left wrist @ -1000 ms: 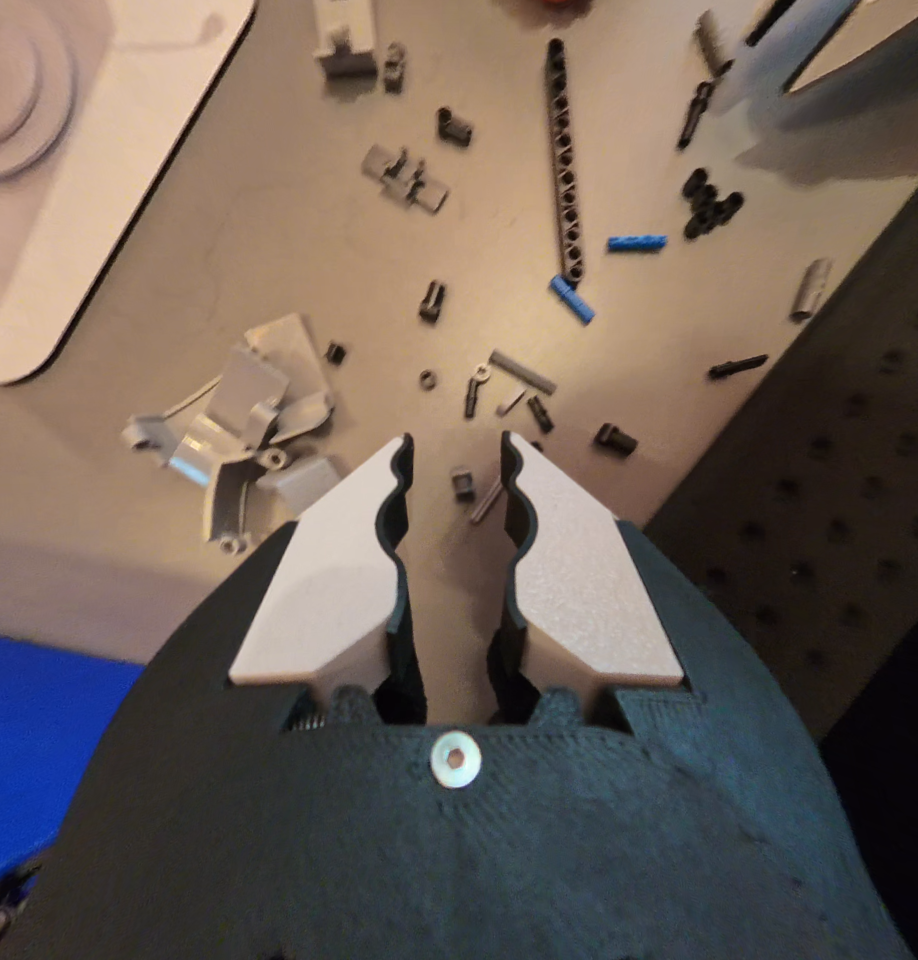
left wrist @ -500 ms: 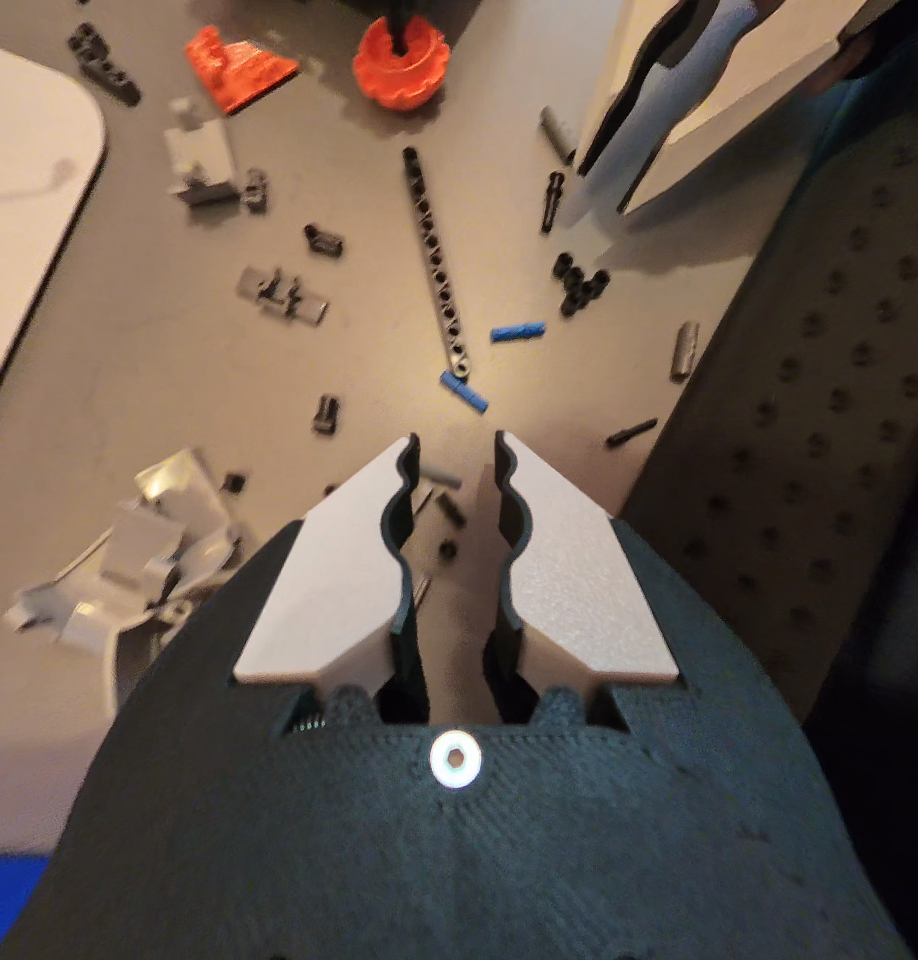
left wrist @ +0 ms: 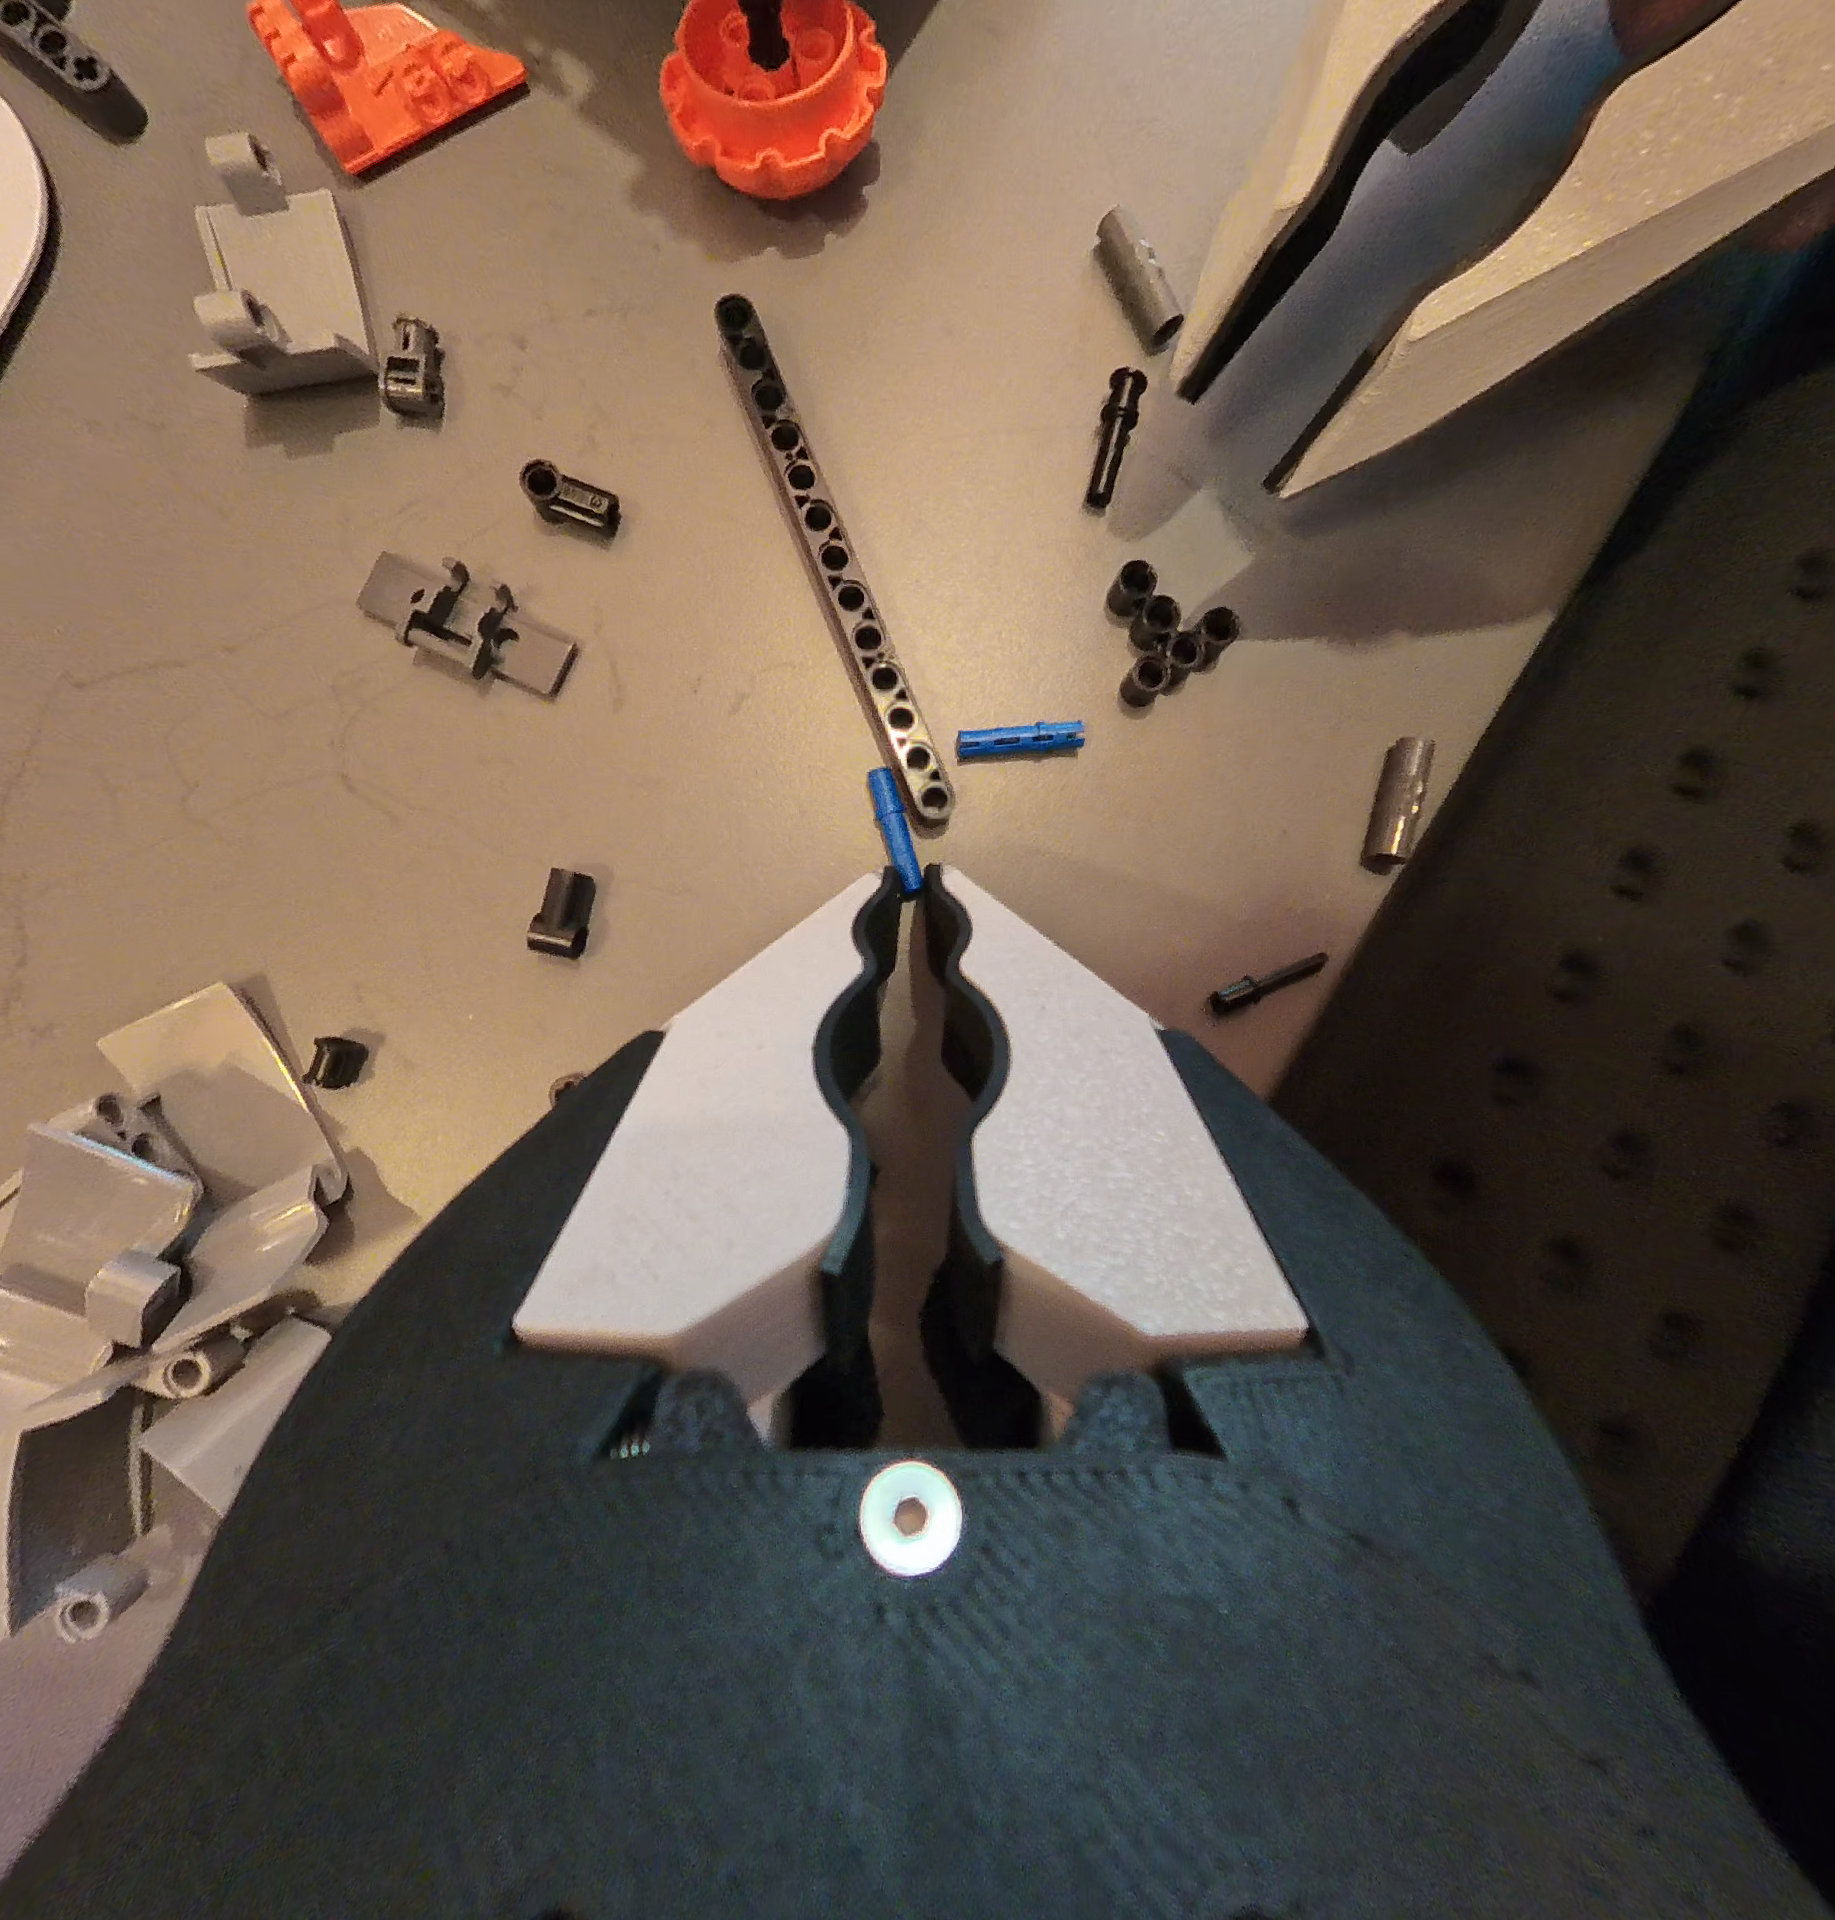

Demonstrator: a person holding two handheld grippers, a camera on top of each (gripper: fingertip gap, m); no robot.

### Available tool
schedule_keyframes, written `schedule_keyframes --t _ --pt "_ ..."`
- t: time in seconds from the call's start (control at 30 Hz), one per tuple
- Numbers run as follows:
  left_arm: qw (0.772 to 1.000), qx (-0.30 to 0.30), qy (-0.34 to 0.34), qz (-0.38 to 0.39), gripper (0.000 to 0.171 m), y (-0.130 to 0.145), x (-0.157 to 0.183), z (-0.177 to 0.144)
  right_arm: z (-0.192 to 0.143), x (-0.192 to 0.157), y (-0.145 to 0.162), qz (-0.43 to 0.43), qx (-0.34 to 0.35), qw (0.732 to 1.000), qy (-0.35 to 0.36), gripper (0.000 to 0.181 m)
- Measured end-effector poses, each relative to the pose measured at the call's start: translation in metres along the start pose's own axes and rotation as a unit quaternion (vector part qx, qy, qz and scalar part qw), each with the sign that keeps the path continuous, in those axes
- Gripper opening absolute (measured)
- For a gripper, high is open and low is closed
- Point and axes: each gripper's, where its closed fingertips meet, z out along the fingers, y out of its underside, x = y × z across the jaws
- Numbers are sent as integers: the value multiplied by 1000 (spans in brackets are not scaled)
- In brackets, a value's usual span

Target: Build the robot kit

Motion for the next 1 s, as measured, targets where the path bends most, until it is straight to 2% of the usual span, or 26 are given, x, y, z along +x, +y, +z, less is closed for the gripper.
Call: schedule_keyframes --t 0.1,0.23,0.43,0.57,0.7,1.0 --pt "1000 4 -9 3 3 1 -2 -3 0 0 -7 2 10 1000 -7 17" --pt "999 47 -9 8 3 -13 -4 -19 -5 0 -20 20 40 999 -22 17" --pt "988 141 8 60 3 -67 14 -39 -21 5 -44 92 122 987 -49 23" --pt "978 178 18 102 3 -96 28 -41 -36 12 -56 134 174 974 -61 22" --pt "971 202 25 123 3 -114 36 -41 -50 18 -63 169 217 958 -77 20" --pt "962 217 36 163 3 -127 52 -39 -58 6 -71 163 244 948 -122 8"
